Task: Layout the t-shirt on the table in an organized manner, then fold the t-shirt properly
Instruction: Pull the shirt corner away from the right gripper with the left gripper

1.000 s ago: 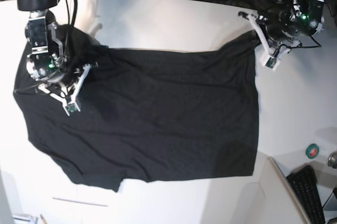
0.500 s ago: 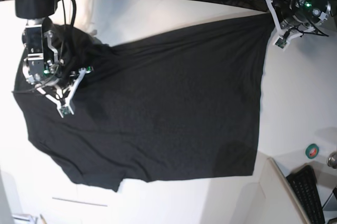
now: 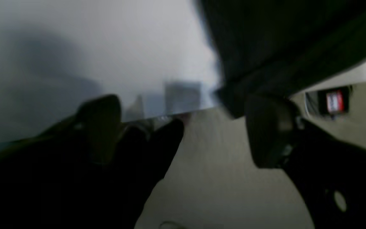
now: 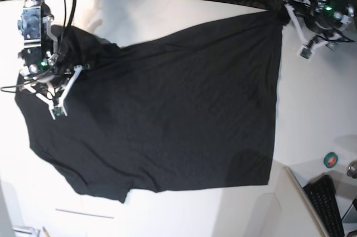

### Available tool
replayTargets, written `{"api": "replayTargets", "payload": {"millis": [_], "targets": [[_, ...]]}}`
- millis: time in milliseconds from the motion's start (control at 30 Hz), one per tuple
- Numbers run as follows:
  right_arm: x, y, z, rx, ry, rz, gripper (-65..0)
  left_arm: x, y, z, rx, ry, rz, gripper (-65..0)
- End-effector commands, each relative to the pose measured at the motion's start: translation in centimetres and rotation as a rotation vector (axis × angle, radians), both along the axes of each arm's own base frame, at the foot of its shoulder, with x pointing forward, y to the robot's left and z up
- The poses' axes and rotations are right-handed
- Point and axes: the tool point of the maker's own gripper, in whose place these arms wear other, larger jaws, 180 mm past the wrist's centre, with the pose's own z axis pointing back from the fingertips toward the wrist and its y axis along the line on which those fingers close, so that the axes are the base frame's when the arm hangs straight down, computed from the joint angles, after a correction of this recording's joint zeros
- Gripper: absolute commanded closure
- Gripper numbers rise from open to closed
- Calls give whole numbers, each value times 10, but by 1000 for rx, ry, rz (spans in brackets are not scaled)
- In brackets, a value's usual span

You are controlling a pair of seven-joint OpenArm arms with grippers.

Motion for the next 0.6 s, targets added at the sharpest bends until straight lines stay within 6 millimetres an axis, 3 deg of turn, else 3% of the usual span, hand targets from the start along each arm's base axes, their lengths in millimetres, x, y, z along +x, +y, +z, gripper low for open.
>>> {"api": "replayTargets", "payload": {"millis": [0, 100, 167, 233, 333, 500, 567], "targets": [[2, -9, 10, -11, -34, -19, 0, 13, 8, 22, 23, -67, 2, -591], [-6, -34, 13, -38, -41, -85, 0, 34, 6, 48, -88, -176, 36, -528], [-13, -49, 10, -45, -23, -133, 0, 57, -2, 49, -183, -220, 51, -449], [-24, -62, 2, -49, 21, -176, 0, 67, -4, 29, -233, -170, 88, -309], [-32, -69, -9, -44, 68, -203, 0, 86, -32, -12, -312, -77, 79, 0], [-37, -70, -31, -24, 136, -225, 0, 112, -70, -45, -369, -3, 82, 0], [-33, -82, -36, -34, 162, -239, 0, 129, -81, -50, -375, -4, 91, 0]]}}
